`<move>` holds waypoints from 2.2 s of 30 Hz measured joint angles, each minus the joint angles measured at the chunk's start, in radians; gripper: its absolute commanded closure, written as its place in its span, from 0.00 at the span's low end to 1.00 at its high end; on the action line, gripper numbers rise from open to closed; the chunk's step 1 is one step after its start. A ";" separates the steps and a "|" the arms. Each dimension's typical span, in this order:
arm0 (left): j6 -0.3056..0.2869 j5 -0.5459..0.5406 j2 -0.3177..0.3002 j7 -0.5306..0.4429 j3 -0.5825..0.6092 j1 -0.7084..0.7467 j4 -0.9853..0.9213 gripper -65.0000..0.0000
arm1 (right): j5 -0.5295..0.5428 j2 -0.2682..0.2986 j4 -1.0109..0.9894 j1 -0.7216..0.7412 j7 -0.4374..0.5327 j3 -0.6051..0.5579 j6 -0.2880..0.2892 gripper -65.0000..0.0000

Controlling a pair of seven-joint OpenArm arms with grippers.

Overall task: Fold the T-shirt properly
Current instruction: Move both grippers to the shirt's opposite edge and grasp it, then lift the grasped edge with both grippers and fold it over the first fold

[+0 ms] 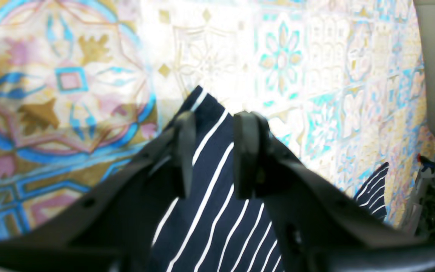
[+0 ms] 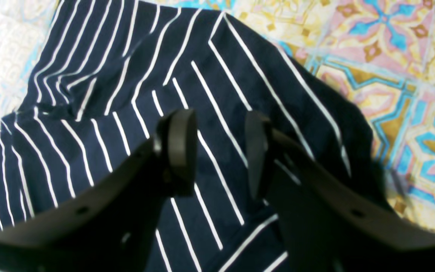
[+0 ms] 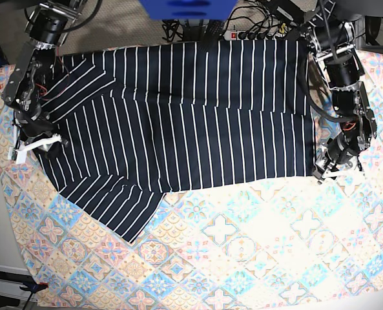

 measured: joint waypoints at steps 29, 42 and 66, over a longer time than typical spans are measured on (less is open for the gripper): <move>-0.014 0.140 0.013 -0.080 0.154 -0.060 -0.130 0.43 | 0.000 0.000 0.000 -0.005 0.001 -0.002 0.000 0.68; -0.013 0.131 0.036 -0.084 0.158 -0.037 -0.128 1.00 | 0.001 0.000 0.000 -0.005 0.000 0.001 0.000 0.68; 0.005 0.148 0.024 -0.027 0.157 0.264 0.367 1.00 | -0.301 0.013 -0.110 0.162 0.002 -0.248 -0.001 0.68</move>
